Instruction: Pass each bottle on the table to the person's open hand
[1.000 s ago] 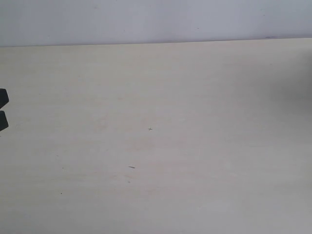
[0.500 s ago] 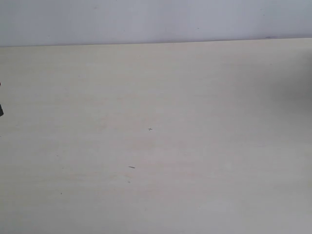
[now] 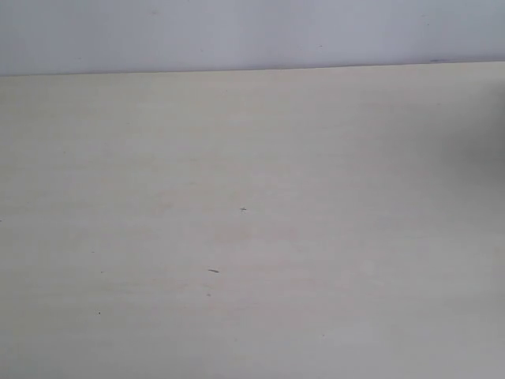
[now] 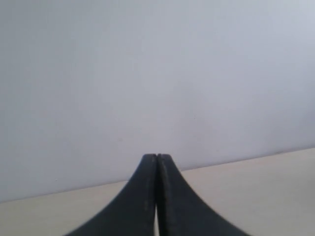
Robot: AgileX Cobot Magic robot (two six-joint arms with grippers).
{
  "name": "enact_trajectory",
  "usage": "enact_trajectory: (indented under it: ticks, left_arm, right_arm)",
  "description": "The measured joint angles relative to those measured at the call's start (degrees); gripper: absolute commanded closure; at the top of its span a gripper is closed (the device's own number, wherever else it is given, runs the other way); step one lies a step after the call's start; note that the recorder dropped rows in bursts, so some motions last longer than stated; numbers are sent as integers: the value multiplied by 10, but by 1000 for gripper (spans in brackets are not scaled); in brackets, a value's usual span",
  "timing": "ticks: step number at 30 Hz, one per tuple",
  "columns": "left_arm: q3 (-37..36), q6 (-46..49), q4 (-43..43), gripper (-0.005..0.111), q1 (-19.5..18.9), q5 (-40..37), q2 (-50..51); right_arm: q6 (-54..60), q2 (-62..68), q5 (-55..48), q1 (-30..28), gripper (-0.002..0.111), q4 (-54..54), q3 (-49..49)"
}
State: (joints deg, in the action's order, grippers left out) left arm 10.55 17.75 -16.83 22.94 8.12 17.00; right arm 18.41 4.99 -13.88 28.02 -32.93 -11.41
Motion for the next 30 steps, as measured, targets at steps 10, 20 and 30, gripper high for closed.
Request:
enact_trajectory:
  ticks: [10,20,30]
  left_arm:
    - [-12,5,0,107,0,-92,-124]
    - [-14,13,0,107,0,-159,-138]
    - [-14,13,0,107,0,-162,-138]
  right_arm:
    - [0,0,0,0,108,0,0]
    - [0,0,0,0,108,0,0]
    - [0,0,0,0,108,0,0]
